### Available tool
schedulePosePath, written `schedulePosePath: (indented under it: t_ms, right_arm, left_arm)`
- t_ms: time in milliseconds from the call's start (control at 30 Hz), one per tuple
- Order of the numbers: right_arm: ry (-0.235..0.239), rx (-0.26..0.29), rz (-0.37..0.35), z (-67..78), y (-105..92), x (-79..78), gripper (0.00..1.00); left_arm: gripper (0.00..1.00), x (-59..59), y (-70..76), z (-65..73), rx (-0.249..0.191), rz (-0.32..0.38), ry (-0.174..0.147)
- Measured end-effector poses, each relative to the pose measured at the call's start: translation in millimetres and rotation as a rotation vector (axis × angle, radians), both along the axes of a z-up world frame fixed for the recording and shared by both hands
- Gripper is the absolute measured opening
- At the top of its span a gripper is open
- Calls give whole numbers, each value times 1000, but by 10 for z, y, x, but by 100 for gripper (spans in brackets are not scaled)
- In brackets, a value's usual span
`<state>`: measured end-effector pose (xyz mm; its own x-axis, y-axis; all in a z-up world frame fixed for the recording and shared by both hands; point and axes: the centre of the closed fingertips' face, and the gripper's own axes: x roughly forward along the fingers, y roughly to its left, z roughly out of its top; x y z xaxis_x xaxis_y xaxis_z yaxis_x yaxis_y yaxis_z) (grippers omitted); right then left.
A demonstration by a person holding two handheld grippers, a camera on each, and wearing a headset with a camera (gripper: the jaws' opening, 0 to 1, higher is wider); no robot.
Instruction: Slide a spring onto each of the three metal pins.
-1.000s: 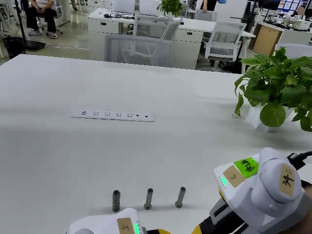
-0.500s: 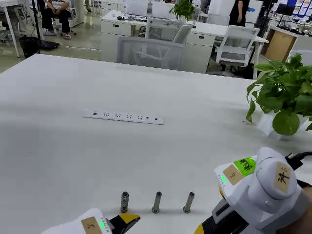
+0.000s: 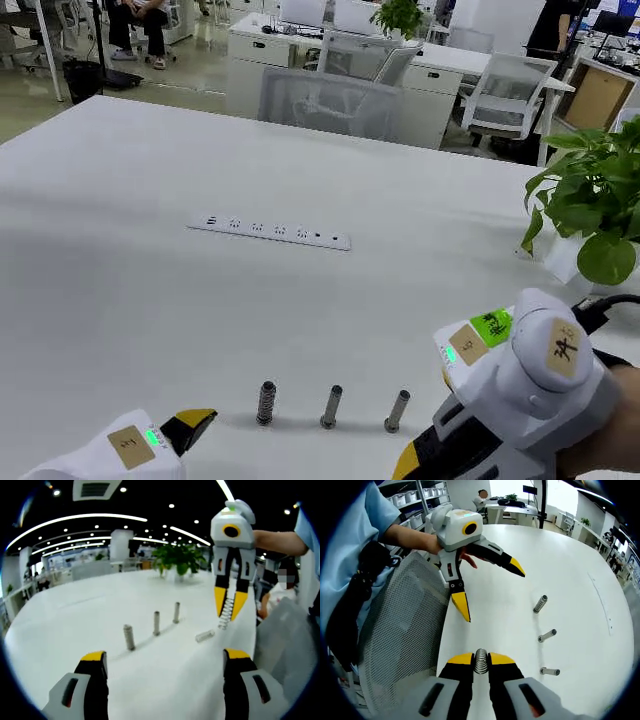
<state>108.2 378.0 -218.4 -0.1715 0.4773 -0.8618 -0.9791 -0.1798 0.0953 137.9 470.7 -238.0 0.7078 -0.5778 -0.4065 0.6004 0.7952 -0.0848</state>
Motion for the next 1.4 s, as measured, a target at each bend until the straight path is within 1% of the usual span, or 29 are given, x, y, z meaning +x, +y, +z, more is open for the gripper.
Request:
schedulePosePath:
  t_ms: [67,133,233,333,400,467,533,567,667,700,733,800,867,933,1100,1300,1400]
  right_arm:
    - [-15,-18,16,-14,7,51,12]
    - [-19,-21,21,-10,31,96,12]
    - [-41,-34,29,4,75,227,12]
    - [-52,-52,42,15,98,315,12]
    - [-64,-62,50,35,134,402,12]
    - [-71,-69,59,45,159,451,12]
    - [-92,-88,77,45,174,534,12]
    - [-117,-104,86,48,173,610,12]
    - [-139,-127,101,56,186,718,12]
    - [-158,-135,109,66,199,788,12]
    - [-164,-137,110,84,221,835,12]
    - [-174,-141,112,103,254,900,12]
    - [-197,-153,126,107,287,973,12]
    - [-209,-162,141,99,319,1012,12]
    - [-211,-180,159,77,378,1090,12]
    - [-211,-196,191,71,419,1092,12]
    - [-218,-216,211,40,417,1107,12]
  left_arm:
    - [100,-4,17,-15,-2,7,10]
    - [100,-11,19,-24,1,4,17]
    - [100,-19,21,-62,16,-4,22]
    - [100,-18,10,-83,13,-8,24]
    - [100,-20,-6,-112,17,-16,33]
    - [100,-20,-13,-127,17,-20,38]
    - [100,-16,-21,-122,15,-22,36]
    - [100,-14,-22,-125,16,-25,36]
    - [100,-21,-29,-132,24,-37,42]
    - [100,-22,-32,-132,30,-43,39]
    - [100,-23,-32,-133,35,-47,38]
    - [100,-23,-28,-137,38,-50,39]
    - [100,-13,-18,-136,36,-49,38]
    - [100,-5,-14,-140,33,-48,41]
    - [100,-5,-9,-150,38,-52,47]
    - [100,-13,-4,-161,30,-50,50]
    - [100,-7,-4,-169,24,-49,52]
